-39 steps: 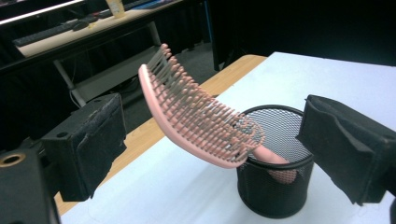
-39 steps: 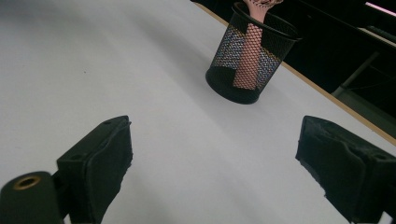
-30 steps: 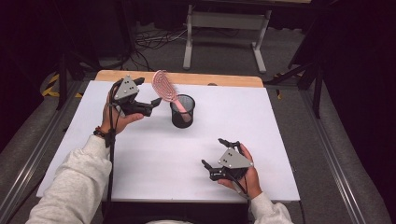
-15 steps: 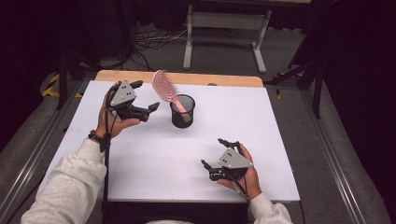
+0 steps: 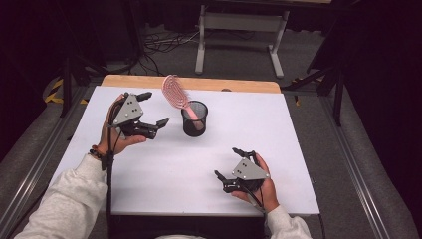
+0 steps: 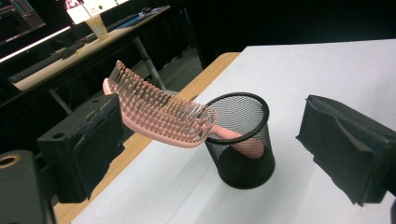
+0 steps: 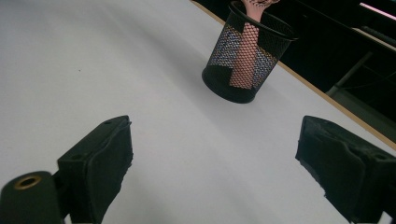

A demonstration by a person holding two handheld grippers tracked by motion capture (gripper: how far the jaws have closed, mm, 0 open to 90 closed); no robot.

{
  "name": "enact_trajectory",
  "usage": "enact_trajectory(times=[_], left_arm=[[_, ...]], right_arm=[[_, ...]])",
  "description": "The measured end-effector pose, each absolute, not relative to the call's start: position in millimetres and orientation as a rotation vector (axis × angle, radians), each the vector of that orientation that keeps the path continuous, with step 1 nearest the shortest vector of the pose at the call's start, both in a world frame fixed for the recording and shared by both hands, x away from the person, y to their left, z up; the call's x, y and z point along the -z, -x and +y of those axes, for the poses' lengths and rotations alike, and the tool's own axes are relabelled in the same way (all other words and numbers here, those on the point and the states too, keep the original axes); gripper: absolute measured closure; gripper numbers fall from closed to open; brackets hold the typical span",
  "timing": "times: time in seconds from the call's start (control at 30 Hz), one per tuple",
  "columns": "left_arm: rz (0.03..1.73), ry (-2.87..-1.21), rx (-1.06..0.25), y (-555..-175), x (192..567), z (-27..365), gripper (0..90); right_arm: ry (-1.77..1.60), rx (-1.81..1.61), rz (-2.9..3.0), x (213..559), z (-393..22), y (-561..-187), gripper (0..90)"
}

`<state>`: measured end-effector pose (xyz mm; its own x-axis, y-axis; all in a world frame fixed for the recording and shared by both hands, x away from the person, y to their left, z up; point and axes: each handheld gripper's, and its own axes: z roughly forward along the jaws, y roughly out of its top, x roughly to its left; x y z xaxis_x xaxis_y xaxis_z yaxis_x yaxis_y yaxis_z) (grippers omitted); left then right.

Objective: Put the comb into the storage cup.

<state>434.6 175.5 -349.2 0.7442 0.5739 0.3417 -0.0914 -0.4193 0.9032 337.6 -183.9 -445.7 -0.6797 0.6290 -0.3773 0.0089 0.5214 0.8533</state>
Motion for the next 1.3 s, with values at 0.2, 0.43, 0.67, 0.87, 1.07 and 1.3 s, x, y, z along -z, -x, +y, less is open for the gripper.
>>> enact_trajectory(times=[0.2, 0.43, 0.67, 0.87, 1.07, 1.3], left_arm=[[0.353, -1.876, -0.770, -426, 353, 178, 7.6], [0.333, -1.890, -0.767, -416, 358, 180, 7.4], [0.303, -1.897, -0.765, -406, 360, 182, 7.7], [0.287, -1.898, -0.755, -398, 365, 180, 7.5], [0.278, -1.901, -0.760, -391, 371, 181, 7.3], [0.270, -1.895, -0.754, -384, 375, 185, 7.3]], right_arm=[[-0.514, -1.157, 2.078, 446, -183, -338, 11.7], [-0.513, -1.157, 2.077, 446, -183, -338, 11.7], [-0.511, -1.155, 2.079, 446, -183, -338, 11.6], [-0.510, -1.153, 2.081, 446, -183, -337, 11.6], [-0.507, -1.154, 2.086, 447, -182, -337, 11.6], [-0.506, -1.155, 2.083, 447, -182, -337, 11.6]])
